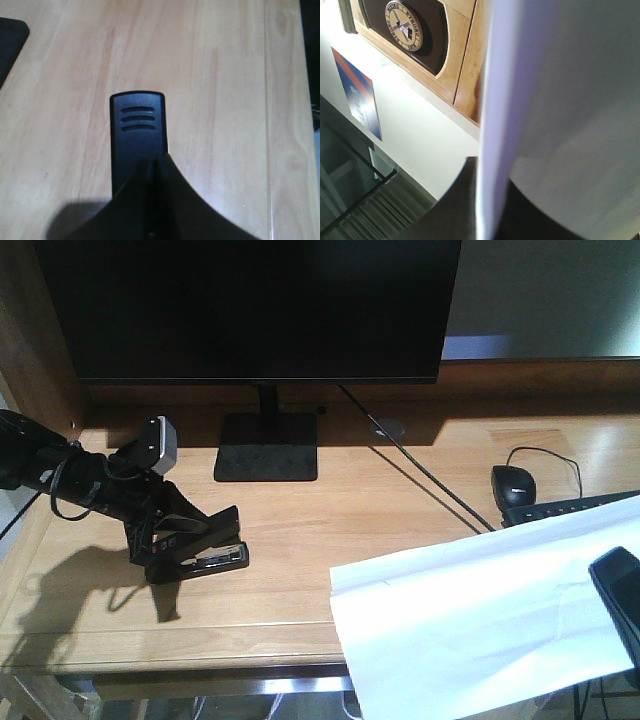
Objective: Grab stapler and paper to desk for stapling
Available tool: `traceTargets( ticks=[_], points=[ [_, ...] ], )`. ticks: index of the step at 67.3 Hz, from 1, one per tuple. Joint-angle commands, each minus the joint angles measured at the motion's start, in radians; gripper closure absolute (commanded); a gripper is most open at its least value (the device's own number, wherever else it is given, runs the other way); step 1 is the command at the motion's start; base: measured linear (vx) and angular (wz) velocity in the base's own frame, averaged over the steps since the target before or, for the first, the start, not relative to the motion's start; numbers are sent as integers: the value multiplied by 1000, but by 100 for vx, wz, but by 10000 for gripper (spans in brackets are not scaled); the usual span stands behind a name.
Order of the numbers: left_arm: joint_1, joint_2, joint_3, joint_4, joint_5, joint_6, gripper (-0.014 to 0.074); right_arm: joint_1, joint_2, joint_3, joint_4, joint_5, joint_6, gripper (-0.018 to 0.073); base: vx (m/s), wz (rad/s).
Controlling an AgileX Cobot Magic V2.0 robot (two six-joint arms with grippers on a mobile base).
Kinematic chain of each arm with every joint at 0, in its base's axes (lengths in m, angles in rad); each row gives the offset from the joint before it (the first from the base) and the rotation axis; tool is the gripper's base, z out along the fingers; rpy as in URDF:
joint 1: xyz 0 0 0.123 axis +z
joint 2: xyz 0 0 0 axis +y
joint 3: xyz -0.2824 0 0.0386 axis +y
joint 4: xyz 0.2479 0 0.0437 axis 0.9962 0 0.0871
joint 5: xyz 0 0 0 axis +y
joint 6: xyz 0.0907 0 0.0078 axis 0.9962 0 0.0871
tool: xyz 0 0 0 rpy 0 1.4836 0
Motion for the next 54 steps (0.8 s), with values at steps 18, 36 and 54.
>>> traceTargets(
  ticks=[18,36,54],
  points=[
    [-9,-54,-22,-51,23,-11,603,0,4,-6,18,-62,-7,565,0,0],
    [-9,-54,-22,-51,23,-11,603,0,4,-6,18,-60,-7,565,0,0],
    [-9,-54,-22,-51,23,-11,603,0,4,-7,5,-77,-8,565,0,0]
  ],
)
